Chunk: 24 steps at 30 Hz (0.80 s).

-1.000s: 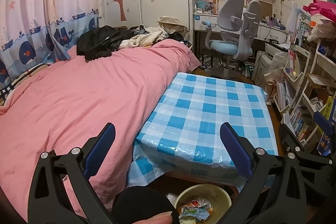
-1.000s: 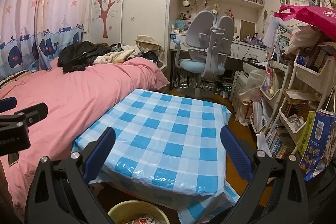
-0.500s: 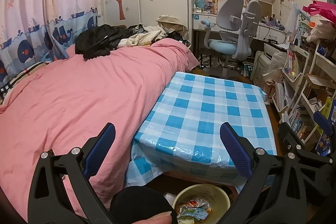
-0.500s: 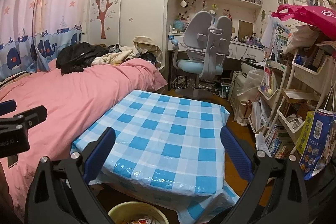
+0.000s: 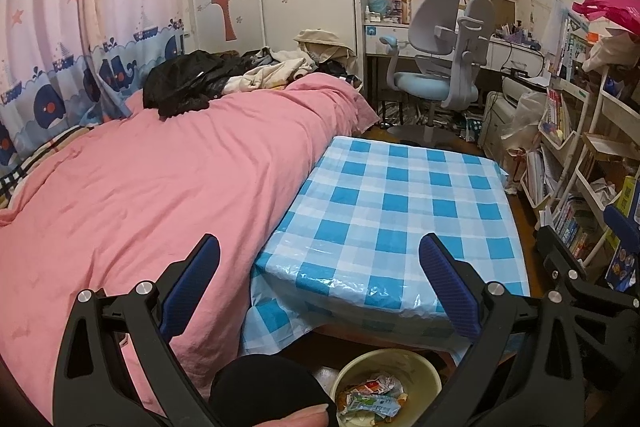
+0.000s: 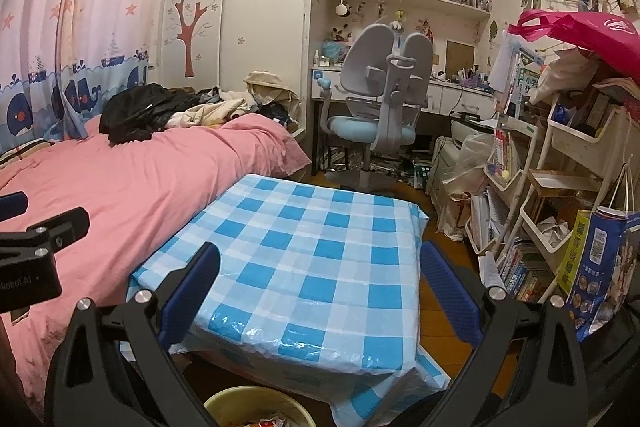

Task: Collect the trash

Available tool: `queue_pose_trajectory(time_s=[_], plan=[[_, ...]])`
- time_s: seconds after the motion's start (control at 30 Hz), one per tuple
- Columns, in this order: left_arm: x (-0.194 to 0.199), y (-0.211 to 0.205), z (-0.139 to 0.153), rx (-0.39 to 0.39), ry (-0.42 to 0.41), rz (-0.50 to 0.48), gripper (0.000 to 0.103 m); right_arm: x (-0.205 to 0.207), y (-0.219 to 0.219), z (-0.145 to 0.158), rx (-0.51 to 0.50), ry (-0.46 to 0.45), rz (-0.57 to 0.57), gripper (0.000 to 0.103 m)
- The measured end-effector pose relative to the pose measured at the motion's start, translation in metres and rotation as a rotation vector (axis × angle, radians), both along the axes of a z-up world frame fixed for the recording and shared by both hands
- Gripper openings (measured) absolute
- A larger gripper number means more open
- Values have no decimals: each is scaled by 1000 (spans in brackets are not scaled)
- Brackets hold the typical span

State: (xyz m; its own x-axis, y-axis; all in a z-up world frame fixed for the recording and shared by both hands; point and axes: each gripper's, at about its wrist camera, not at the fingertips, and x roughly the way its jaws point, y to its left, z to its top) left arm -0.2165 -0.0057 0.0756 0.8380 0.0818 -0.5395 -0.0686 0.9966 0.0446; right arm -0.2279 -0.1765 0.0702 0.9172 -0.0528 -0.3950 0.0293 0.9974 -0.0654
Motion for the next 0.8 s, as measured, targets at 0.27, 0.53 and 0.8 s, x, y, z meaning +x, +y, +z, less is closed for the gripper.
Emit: queue_pose_trajectory(time_s=[0.27, 0.53, 0.8], plan=[[-5, -3, 6, -15, -16, -5, 96, -1, -1, 2, -12, 4, -34, 96], [-9, -15, 13, -14, -36, -14, 96, -2, -10, 3, 11, 13, -43, 96], [-10, -19, 14, -12, -37, -13, 96, 0, -19, 6, 42, 38, -54, 96]])
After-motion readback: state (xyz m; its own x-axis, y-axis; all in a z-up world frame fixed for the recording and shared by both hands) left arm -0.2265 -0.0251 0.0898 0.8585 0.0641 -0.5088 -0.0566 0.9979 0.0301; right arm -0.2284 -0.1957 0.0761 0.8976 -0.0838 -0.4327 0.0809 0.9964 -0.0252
